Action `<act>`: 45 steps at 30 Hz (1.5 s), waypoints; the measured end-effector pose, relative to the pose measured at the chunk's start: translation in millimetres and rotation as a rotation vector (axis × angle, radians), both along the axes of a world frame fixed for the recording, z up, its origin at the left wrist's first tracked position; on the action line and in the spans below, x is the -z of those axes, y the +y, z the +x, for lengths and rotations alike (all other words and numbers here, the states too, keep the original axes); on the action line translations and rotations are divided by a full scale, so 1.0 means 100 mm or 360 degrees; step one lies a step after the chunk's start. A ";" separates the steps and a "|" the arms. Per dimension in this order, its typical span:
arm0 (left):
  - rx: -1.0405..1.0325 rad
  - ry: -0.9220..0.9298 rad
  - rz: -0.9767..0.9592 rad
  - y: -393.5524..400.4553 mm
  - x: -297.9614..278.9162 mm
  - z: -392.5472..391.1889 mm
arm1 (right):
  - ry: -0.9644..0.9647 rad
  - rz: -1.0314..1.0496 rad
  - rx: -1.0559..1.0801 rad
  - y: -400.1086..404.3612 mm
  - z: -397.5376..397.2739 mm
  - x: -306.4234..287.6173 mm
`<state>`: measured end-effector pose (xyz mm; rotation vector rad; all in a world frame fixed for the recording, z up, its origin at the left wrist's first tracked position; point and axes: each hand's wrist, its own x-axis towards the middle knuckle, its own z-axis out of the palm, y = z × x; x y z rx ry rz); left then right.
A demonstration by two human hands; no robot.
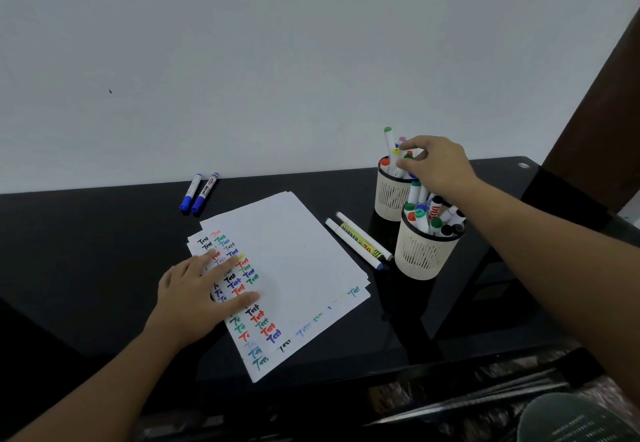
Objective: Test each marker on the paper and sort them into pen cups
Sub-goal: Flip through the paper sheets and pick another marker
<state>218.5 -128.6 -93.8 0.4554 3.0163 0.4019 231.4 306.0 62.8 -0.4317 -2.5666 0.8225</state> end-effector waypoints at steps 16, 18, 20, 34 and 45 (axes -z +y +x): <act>-0.0061 -0.0191 0.0534 -0.10 -0.21 -0.16 | 0.0025 0.0291 -0.0432 -1.22 -0.03 0.05; -0.0063 -0.0128 0.0380 -0.15 -0.24 -0.19 | -0.0100 0.0304 -0.0566 -1.45 -0.11 0.22; -0.0081 -0.0104 0.0262 -0.21 -0.25 -0.22 | -0.0233 0.0353 -0.0705 -1.66 -0.19 0.42; -0.0024 0.0120 0.0312 -0.34 -0.05 -0.28 | -0.0377 0.0796 -0.0996 -2.72 -1.45 1.00; -0.0034 0.0183 0.0355 -0.42 0.07 -0.35 | -0.0207 0.1227 -0.1092 -3.14 -2.11 1.21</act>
